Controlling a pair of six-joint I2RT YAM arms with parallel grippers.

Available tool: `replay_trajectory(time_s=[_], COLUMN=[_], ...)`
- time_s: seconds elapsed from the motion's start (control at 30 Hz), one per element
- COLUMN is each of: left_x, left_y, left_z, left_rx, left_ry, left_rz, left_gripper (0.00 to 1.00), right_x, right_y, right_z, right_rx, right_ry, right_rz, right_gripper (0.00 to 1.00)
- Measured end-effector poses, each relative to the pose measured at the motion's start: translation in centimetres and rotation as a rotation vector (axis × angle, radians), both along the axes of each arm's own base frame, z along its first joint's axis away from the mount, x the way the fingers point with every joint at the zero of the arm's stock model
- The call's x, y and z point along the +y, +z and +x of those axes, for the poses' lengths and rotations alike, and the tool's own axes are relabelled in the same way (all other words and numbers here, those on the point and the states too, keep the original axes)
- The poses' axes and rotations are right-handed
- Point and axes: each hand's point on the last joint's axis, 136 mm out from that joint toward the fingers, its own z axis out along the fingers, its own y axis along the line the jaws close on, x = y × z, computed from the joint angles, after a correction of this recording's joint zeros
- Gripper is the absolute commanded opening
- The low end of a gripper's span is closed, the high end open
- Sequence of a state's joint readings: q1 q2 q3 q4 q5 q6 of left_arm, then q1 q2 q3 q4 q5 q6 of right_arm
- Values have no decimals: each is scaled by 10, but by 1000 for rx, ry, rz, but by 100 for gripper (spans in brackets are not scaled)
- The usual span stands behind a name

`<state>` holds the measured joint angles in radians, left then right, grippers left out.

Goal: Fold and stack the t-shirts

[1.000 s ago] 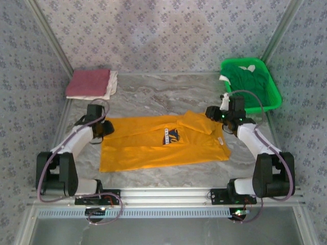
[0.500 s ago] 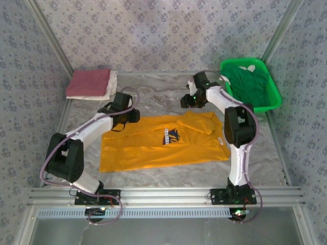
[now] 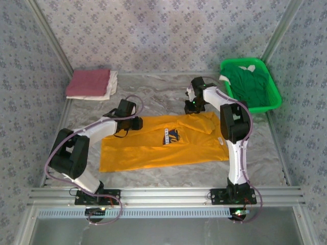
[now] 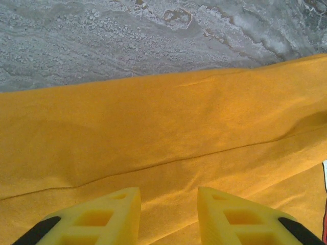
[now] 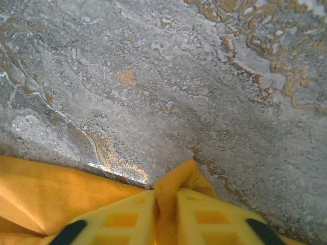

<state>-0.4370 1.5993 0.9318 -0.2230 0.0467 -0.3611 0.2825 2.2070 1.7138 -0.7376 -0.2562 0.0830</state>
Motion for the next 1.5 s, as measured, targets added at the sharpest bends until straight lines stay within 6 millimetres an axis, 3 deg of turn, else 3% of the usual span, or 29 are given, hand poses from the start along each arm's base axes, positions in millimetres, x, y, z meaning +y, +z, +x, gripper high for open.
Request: replay_trajectory(time_s=[0.1, 0.17, 0.43, 0.6, 0.93, 1.13, 1.23, 1.33, 1.5], left_x=[0, 1, 5, 11, 49, 70, 78, 83, 88], left_y=[1, 2, 1, -1, 5, 3, 1, 0, -3], left_z=[2, 4, 5, 4, -15, -27, -31, -34, -37], left_rx=[-9, -16, -20, -15, 3, 36, 54, 66, 82], left_ry=[9, 14, 44, 58, 138, 182, 197, 206, 206], left_rz=[-1, 1, 12, 28, 46, 61, 72, 83, 96], left_gripper=[35, 35, 36, 36, 38, 38, 39, 41, 43], right_x=[1, 3, 8, 4, 37, 60, 66, 62, 52], right_y=[3, 8, 50, 64, 104, 95, 80, 63, 49], right_z=[0, 0, -5, -20, -96, -150, -177, -201, -218], right_rx=[-8, -25, -108, -129, -156, -97, -42, 27, 94], right_ry=[3, 15, 26, 24, 152, 270, 322, 348, 349], right_rz=[-5, -9, -2, -19, -30, -68, -97, -131, -148], right_gripper=[13, 0, 0, 0, 0, 0, 5, 30, 47])
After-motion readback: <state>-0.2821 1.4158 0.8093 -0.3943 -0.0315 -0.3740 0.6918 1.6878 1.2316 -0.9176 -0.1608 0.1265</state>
